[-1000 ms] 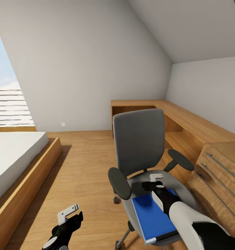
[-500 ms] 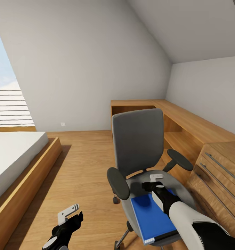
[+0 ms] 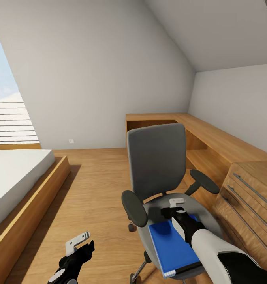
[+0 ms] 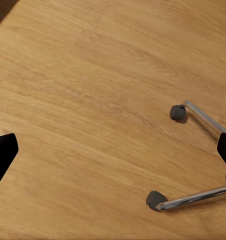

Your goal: In the bedroom, organize the workspace by keeping the computer under the desk, ensuring the monitor is on the desk, placing the keyboard on the desk next to the monitor, placing the mouse on the desk next to the keyboard, moving the folder from the swivel chair onto the desk next to the mouse, stacking the notebook on top of the folder with the pen on top of the notebook, and positioning the swivel chair next to the desk.

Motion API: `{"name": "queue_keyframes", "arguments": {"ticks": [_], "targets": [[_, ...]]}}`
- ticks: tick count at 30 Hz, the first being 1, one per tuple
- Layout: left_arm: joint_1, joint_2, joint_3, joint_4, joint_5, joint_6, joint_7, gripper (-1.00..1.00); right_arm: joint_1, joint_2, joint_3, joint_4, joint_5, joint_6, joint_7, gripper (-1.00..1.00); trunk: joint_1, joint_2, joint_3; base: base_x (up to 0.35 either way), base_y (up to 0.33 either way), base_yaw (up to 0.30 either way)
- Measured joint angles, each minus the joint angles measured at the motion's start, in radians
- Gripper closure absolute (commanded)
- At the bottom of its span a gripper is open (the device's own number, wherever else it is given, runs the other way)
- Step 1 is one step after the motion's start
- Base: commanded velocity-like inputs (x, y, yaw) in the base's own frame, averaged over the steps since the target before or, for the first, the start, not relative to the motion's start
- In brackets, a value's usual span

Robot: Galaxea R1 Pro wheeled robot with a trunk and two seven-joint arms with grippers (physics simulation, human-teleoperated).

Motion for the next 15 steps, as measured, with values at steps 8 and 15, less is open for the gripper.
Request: {"name": "queue_keyframes", "arguments": {"ticks": [8,15], "targets": [[0.0,0.0,0.0,0.0,0.0,0.002,0.0,-1.0,0.0,0.001,0.002,-0.004,0.0,0.042,0.0,-1.0,0.0,0.0,0.0,0.0,0.0,0.077],[0.0,0.0,0.0,0.0,0.001,0.003,0.0,-1.0,0.0,0.001,0.002,-0.004,0.0,0.052,0.0,-1.0,0.0,0.0,0.0,0.0,0.0,0.162]]}}
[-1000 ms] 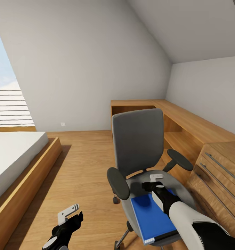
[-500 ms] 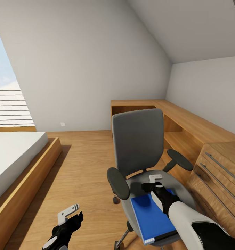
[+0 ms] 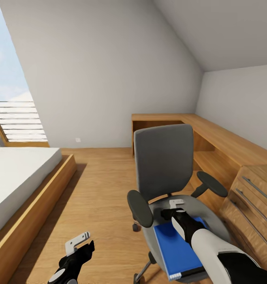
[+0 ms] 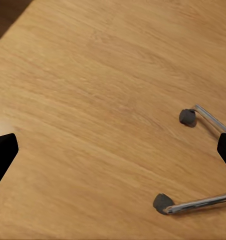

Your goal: In the bedroom, organize the workspace by keeping the computer under the desk, ensuring the monitor is on the desk, placing the keyboard on the desk next to the monitor, placing the mouse on the desk next to the keyboard, moving the folder from the swivel chair onto the desk next to the mouse, stacking the notebook on top of the folder with the pen on top of the notebook, and positioning the swivel chair next to the desk.

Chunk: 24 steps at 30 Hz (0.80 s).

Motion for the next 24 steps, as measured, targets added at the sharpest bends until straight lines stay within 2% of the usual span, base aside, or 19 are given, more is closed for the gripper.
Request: {"name": "queue_keyframes", "arguments": {"ticks": [17,24], "targets": [[0.0,0.0,0.0,0.0,-0.001,0.0,0.0,-1.0,0.0,-0.003,0.0,0.001,0.001,0.054,0.006,-1.0,0.0,0.0,0.0,0.0,0.0,0.016],[0.0,0.0,0.0,0.0,0.0,0.0,0.0,-1.0,0.0,-0.004,0.001,-0.001,0.001,0.142,0.006,-1.0,0.0,0.0,0.0,0.0,0.0,0.0]]}}
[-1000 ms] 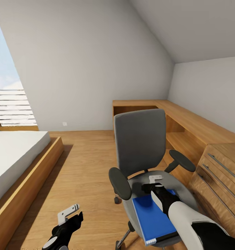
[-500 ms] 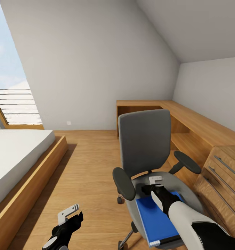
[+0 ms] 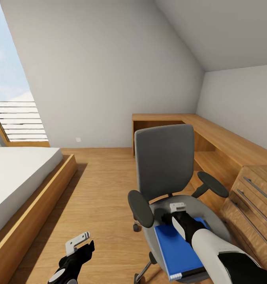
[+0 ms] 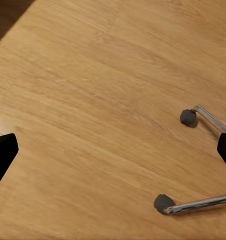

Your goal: In the bedroom, organize the workspace by keeping the computer under the desk, ensuring the monitor is on the desk, placing the keyboard on the desk next to the monitor, placing the mouse on the desk next to the keyboard, moving the folder from the swivel chair onto the desk next to the mouse, stacking the notebook on top of the folder with the pen on top of the notebook, and positioning the swivel chair next to the desk.

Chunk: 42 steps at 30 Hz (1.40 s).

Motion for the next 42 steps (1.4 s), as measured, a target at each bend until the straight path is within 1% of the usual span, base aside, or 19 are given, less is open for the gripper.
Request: {"name": "queue_keyframes", "arguments": {"ticks": [11,17,20,32,42], "targets": [[0.0,0.0,0.0,0.0,-0.001,-0.001,0.0,-1.0,0.0,0.001,0.0,-0.001,0.0,0.02,0.0,-1.0,0.0,0.0,0.0,-0.001,0.0,0.0],[0.0,0.0,0.0,0.0,-0.001,-0.002,0.0,-1.0,-0.001,0.002,-0.001,-0.008,0.005,0.02,-0.001,-1.0,0.0,0.0,0.0,-0.167,0.0,0.0],[0.0,0.0,0.0,0.0,-0.001,-0.002,0.0,-1.0,-0.001,0.003,-0.002,-0.014,-0.001,0.019,0.001,-1.0,0.0,0.0,0.0,-0.142,0.0,0.0],[0.0,0.0,-0.002,0.001,0.0,0.0,0.0,-1.0,-0.001,0.003,-0.002,-0.018,0.0,0.019,0.001,-1.0,0.0,0.0,0.0,-0.069,0.0,0.0],[0.0,-0.001,-0.002,0.009,0.0,0.0,0.0,-1.0,-0.001,0.002,-0.003,-0.013,0.002,0.011,-0.002,-1.0,0.0,0.0,0.0,-0.006,0.0,0.0]]}}
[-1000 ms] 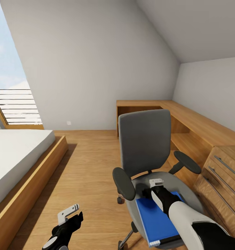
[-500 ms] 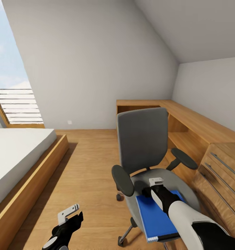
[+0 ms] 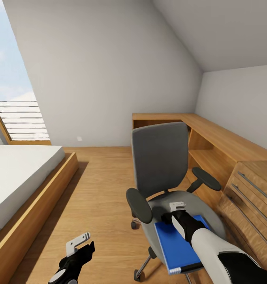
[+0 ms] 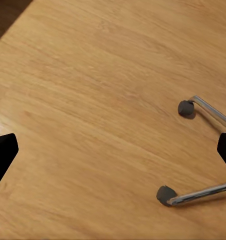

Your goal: In the bedroom, organize the workspace by keeping the computer under the desk, ensuring the monitor is on the desk, placing the keyboard on the desk next to the monitor, placing the mouse on the desk next to the keyboard, moving the folder from the swivel chair onto the desk next to the mouse, stacking the notebook on top of the folder with the pen on top of the notebook, and positioning the swivel chair next to the desk.

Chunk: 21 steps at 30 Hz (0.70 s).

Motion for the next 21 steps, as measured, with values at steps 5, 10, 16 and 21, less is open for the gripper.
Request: {"name": "queue_keyframes", "arguments": {"ticks": [5,10,16,21], "targets": [[0.0,0.0,-0.006,0.001,0.0,0.0,0.0,-1.0,0.0,-0.001,-0.005,0.003,-0.001,-0.003,-0.002,-1.0,0.0,0.0,0.0,0.0,0.0,0.0],[0.0,0.0,-0.012,0.001,0.0,0.0,0.0,-1.0,0.0,-0.003,-0.011,0.006,-0.007,-0.004,0.0,-1.0,0.0,0.0,0.0,0.0,0.0,0.0],[0.0,0.0,-0.019,0.001,0.0,-0.002,0.0,-1.0,0.0,-0.004,-0.009,0.009,-0.003,-0.004,-0.001,-1.0,-0.004,0.007,0.003,0.0,0.0,0.0],[0.0,0.0,-0.026,0.001,0.0,-0.002,0.0,-1.0,0.001,-0.004,-0.008,0.009,-0.003,-0.004,-0.001,-1.0,-0.023,0.042,0.019,0.0,0.0,0.0]]}}
